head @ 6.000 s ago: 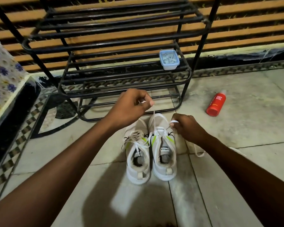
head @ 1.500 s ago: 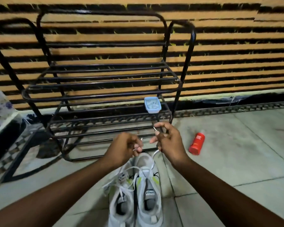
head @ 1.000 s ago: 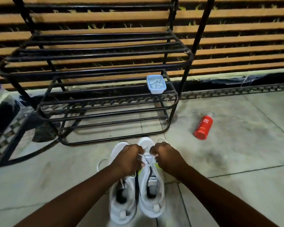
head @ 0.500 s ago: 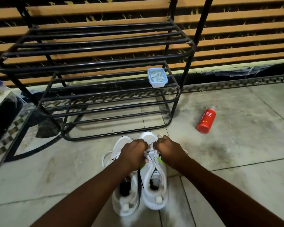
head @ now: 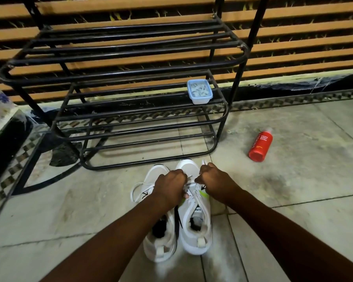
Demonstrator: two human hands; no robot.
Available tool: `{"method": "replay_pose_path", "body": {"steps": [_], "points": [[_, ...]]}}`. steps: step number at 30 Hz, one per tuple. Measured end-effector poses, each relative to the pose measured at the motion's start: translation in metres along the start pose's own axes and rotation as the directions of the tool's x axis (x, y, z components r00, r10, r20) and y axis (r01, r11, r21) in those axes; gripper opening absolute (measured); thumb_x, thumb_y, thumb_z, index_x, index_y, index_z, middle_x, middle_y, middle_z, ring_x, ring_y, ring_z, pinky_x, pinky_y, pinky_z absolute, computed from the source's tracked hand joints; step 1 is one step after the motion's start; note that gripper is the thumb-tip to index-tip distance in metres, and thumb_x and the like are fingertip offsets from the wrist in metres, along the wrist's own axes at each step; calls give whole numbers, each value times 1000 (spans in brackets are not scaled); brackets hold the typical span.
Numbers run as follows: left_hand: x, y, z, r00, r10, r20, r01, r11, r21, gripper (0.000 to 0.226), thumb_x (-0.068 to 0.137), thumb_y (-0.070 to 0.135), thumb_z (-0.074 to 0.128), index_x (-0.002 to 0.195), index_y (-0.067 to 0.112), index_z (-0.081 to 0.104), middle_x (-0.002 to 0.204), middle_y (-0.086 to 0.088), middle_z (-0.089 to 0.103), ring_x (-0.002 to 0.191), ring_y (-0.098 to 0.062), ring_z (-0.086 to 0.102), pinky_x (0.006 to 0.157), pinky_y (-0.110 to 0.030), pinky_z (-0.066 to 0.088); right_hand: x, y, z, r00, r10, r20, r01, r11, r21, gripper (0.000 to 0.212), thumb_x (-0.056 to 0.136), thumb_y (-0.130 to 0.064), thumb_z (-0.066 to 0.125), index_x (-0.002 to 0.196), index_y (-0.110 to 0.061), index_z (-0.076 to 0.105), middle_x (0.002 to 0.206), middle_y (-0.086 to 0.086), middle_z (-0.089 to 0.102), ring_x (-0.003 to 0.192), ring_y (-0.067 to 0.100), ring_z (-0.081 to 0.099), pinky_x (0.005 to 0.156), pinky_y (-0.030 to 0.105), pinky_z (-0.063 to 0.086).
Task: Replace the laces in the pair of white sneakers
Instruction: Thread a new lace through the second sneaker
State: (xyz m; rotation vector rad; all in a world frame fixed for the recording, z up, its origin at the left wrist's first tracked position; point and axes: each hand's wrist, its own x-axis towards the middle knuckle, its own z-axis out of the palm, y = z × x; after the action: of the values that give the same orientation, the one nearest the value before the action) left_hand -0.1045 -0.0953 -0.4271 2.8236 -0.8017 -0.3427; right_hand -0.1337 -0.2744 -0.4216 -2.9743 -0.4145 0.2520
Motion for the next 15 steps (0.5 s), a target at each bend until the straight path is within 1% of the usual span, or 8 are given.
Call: {"method": "replay_pose_path", "body": {"steps": [3,6,11,13,15], "points": [[-1,0,0,1000,-9,0,9,1000,-14,38,89,33,72,123,19,60,133,1,57,126,-23,51,97,-36,44,2,1,0,1000,-24,18,24,999,-42,33,93,-9,47,115,-20,70,119,7,53,120,26,43,80,32,47],[-1,0,0,1000,-18,-1,18,1000,-24,39,89,33,73,123,20,60,133,1,57,126,-23,51,97,-37,43,6,4,-1,998,-44,37,46,996,-70,30,95,-12,47,114,-18,70,117,7,53,119,26,44,75,30,42],[-1,2,-3,1000,-25,10,26,999,-19,38,88,32,73,121,20,61,131,0,57,124,-24,51,97,-37,43,10,8,-3,993,-91,82,101,986,-130,23,89,-7,48,99,-14,68,112,10,53,114,29,46,69,29,37],[-1,3,-4,1000,-23,12,23,1000,-13,37,88,32,73,121,19,61,130,-1,57,124,-24,52,97,-38,44,12,8,-3,991,-88,100,101,986,-135,20,88,-7,49,97,-13,67,111,11,52,114,30,46,68,31,39],[-1,4,-5,1000,-25,14,25,1000,-8,37,89,31,73,121,19,61,130,-1,57,124,-25,52,97,-39,45,15,8,-4,989,-87,117,105,982,-154,18,90,-9,50,97,-12,66,112,11,53,116,31,46,71,32,42]]}}
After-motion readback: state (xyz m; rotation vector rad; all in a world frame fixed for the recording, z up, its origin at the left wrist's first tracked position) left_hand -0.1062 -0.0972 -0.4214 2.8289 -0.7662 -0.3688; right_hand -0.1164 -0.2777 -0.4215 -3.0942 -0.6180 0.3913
